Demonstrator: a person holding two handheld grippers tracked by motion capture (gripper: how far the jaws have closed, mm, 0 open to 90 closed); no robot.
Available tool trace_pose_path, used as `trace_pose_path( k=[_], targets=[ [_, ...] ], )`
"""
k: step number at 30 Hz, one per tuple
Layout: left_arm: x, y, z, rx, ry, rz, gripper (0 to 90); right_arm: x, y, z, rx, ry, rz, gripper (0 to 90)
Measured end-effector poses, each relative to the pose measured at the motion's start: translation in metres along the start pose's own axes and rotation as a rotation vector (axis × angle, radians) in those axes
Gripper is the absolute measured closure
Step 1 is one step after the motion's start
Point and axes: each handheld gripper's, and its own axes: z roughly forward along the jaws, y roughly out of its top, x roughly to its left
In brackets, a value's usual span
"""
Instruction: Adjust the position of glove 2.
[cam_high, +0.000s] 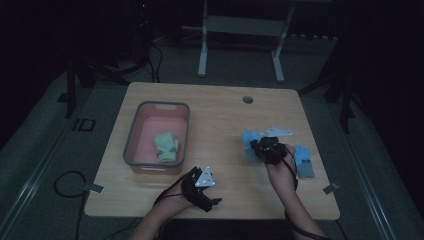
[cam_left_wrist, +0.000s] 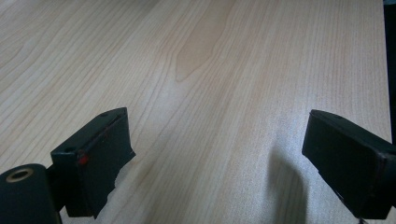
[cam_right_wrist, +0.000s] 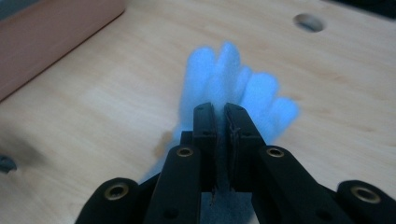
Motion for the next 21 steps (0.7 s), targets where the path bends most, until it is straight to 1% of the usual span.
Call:
trace_pose_path(
  k=[1,3,5,8,11,12,13,14,15,18,20,21],
  targets=[
    [0.000,0.000,0.000,-0.005,-0.002,-0.004,8.4,0.002,-0.003,0.005,0.013,0.016,0.008,83.9],
    [-0.001,0.000,0.000,-0.003,-0.005,-0.004,8.4,0.007,-0.010,0.014,0.039,0.032,0.006,83.9],
    [-0.001,-0.001,0.000,-0.003,-0.006,-0.005,8.4,0.012,-0.016,0.021,0.057,0.061,0.023,83.8],
    [0.000,0.000,0.000,-0.002,-0.006,-0.006,8.4,0.020,-0.022,0.029,0.074,0.080,0.017,83.6],
    [-0.001,0.000,0.000,0.003,-0.007,0.000,8.4,0.025,-0.026,0.034,0.085,0.096,0.021,82.7],
    [-0.001,-0.001,0.000,-0.001,-0.009,-0.003,8.4,0.028,-0.028,0.036,0.089,0.099,0.019,82.0],
    [-0.001,-0.001,0.001,-0.001,-0.009,-0.003,8.4,0.030,-0.030,0.038,0.094,0.104,0.014,80.2],
    [-0.001,-0.001,0.001,0.000,-0.010,-0.003,8.4,0.032,-0.032,0.041,0.101,0.110,0.008,76.6],
    [-0.001,-0.001,0.001,0.002,-0.012,-0.005,8.4,0.033,-0.034,0.043,0.109,0.109,0.005,74.1],
    [-0.001,-0.001,0.001,0.006,-0.012,-0.001,8.4,0.035,-0.040,0.051,0.127,0.107,0.011,67.2],
    [-0.001,-0.001,0.001,0.009,-0.014,0.000,8.4,0.034,-0.044,0.056,0.136,0.116,0.010,64.9],
    [-0.001,-0.001,0.001,0.008,-0.015,-0.002,8.4,0.034,-0.046,0.058,0.131,0.119,0.012,64.9]
  ],
)
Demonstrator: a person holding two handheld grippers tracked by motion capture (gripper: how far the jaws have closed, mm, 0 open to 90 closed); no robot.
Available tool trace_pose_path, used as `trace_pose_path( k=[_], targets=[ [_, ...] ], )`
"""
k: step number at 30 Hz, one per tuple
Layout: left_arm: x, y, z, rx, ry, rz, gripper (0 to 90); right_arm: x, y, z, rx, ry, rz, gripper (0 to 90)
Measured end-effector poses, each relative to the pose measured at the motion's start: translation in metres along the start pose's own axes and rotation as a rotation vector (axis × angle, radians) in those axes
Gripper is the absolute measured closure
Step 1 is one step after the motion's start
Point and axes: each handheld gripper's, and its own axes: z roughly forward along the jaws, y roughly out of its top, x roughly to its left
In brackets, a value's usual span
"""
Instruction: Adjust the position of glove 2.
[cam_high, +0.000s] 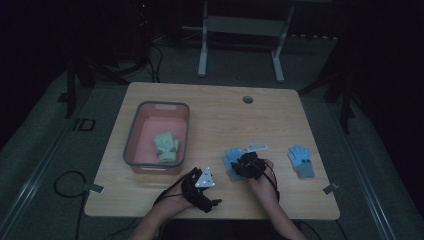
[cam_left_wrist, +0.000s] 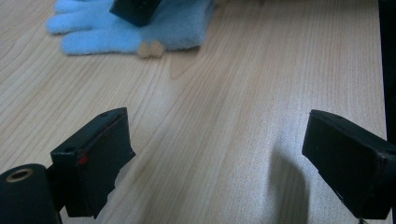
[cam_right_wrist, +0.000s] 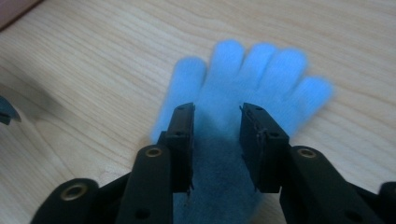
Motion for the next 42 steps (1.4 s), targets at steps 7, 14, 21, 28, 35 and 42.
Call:
trace_pose_path(
  k=[7,14,21,28,35,42],
  targets=[
    [0.000,0.000,0.000,0.001,-0.002,0.002,8.4,0.004,0.002,0.005,-0.018,-0.032,0.032,65.3],
    [0.000,0.000,0.000,-0.002,-0.006,0.003,8.4,0.013,0.006,0.016,-0.067,-0.094,0.091,63.0],
    [0.000,-0.001,0.000,-0.008,-0.006,0.000,8.4,0.014,0.011,0.013,-0.085,-0.080,0.085,56.7],
    [0.000,-0.001,0.000,-0.009,-0.007,-0.003,8.4,0.005,0.016,-0.010,-0.099,-0.008,0.024,54.1],
    [0.001,-0.001,0.001,-0.007,-0.012,0.008,8.4,-0.030,0.013,-0.047,-0.134,0.046,-0.035,54.6],
    [0.001,-0.001,0.001,-0.009,-0.012,0.011,8.4,-0.067,-0.004,-0.073,-0.143,0.021,-0.036,55.2]
  ],
)
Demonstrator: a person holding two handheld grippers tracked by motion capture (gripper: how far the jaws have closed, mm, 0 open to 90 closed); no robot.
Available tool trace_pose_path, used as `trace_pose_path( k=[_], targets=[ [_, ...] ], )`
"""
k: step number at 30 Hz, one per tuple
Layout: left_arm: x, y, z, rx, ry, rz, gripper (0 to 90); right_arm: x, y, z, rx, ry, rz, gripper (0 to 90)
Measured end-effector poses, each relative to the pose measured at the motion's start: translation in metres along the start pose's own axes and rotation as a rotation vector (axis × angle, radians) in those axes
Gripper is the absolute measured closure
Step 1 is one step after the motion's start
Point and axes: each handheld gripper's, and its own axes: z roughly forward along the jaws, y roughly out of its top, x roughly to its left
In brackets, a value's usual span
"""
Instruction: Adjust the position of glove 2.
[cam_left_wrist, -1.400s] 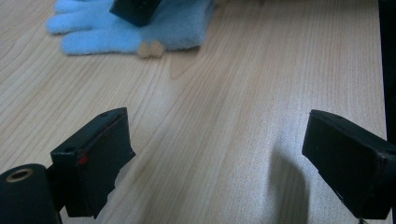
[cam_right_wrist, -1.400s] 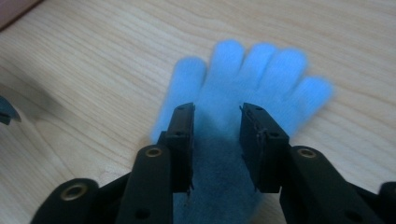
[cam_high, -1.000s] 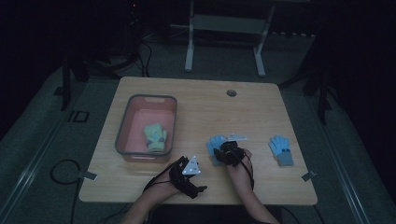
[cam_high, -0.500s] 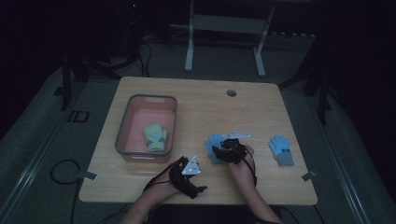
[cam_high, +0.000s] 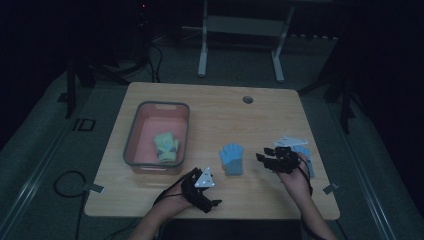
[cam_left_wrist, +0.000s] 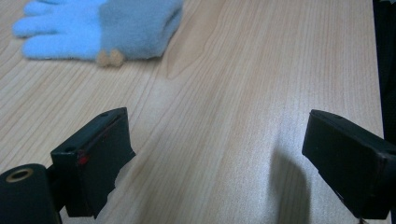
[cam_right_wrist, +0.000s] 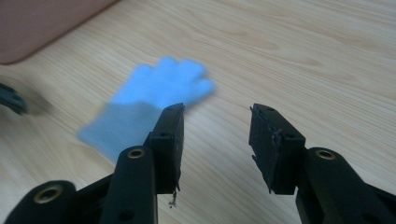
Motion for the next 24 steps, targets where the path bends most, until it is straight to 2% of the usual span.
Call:
trace_pose_path(
  k=[8,12,14,16,21,24],
  targets=[
    [-0.001,0.001,0.000,0.005,-0.001,0.009,8.4,-0.034,-0.028,-0.017,0.017,-0.032,0.024,57.4],
    [-0.001,0.000,0.000,0.002,0.000,0.005,8.4,-0.053,-0.038,-0.028,0.012,-0.057,0.006,61.4],
    [-0.001,0.001,0.000,0.004,-0.002,0.006,8.4,-0.064,-0.042,-0.033,0.022,-0.065,-0.018,62.7],
    [-0.001,0.001,0.000,0.005,-0.001,0.006,8.4,-0.077,-0.046,-0.038,0.038,-0.092,-0.021,63.1],
    [-0.001,0.001,0.000,0.003,0.001,0.006,8.4,-0.103,-0.058,-0.050,0.058,-0.119,-0.001,62.8],
    [-0.001,0.000,0.001,0.005,0.001,0.004,8.4,-0.116,-0.068,-0.050,0.086,-0.134,0.016,61.7]
  ],
)
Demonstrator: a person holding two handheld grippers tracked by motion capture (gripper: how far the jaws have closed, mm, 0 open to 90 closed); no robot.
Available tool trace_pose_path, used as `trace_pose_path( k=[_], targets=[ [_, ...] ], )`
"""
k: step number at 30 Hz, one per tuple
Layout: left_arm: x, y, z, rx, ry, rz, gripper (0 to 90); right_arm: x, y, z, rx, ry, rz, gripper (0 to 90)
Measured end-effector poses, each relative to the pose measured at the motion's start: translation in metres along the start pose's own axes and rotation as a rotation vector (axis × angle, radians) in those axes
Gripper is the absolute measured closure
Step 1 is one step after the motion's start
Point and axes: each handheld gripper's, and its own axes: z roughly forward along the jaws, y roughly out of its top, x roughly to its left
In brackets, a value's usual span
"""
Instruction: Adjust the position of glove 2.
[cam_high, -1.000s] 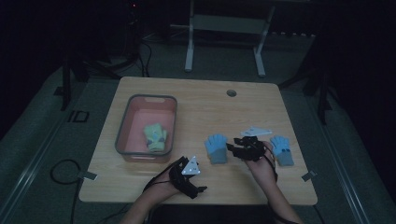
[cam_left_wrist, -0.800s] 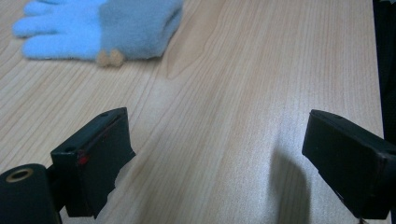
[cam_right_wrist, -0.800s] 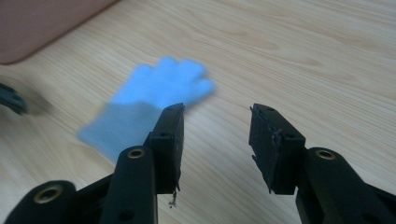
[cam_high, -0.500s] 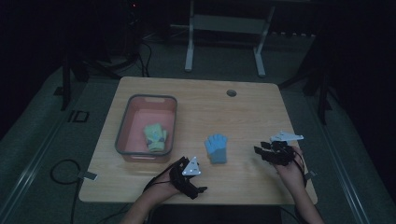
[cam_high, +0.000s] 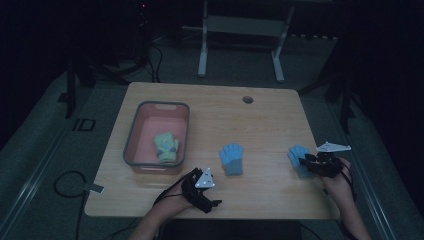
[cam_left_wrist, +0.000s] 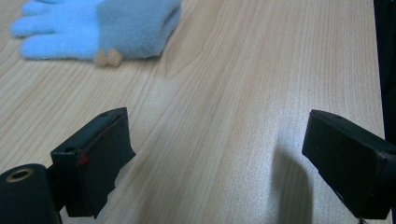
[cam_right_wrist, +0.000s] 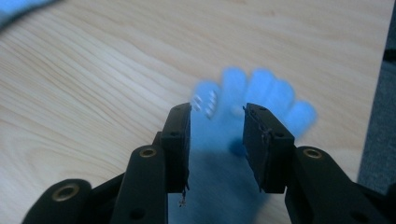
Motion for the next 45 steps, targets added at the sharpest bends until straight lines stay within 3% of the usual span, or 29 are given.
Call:
trace_pose_path(
  k=[6,10,15,21,24,30,32,36,45],
  targets=[
    [0.000,0.000,0.000,0.001,0.000,0.000,8.4,-0.016,-0.011,0.013,0.027,0.012,0.006,60.5],
    [0.000,0.000,0.000,0.001,-0.002,-0.001,8.4,-0.017,-0.014,0.021,0.049,0.015,0.000,60.1],
    [0.000,0.000,0.000,0.001,-0.009,-0.002,8.4,-0.012,-0.013,0.021,0.064,-0.003,0.021,75.1],
    [0.000,0.000,0.000,-0.001,-0.010,-0.004,8.4,-0.006,-0.009,0.021,0.089,-0.052,0.097,83.7],
    [0.000,0.000,0.000,0.000,-0.008,-0.004,8.4,-0.004,-0.006,0.019,0.081,-0.041,0.145,85.0],
    [0.001,0.000,0.001,0.005,-0.011,-0.002,8.5,0.013,0.010,0.005,0.028,-0.027,0.152,85.0],
    [0.000,0.001,0.001,0.005,-0.010,0.004,8.5,0.026,0.021,0.001,0.012,-0.023,0.155,85.0],
    [0.000,0.001,0.001,0.005,-0.005,0.009,8.5,0.044,0.033,0.001,0.008,-0.014,0.141,85.0],
    [-0.002,0.002,0.001,0.003,0.000,0.016,8.5,0.087,0.055,0.011,-0.019,-0.006,0.165,84.9]
  ],
)
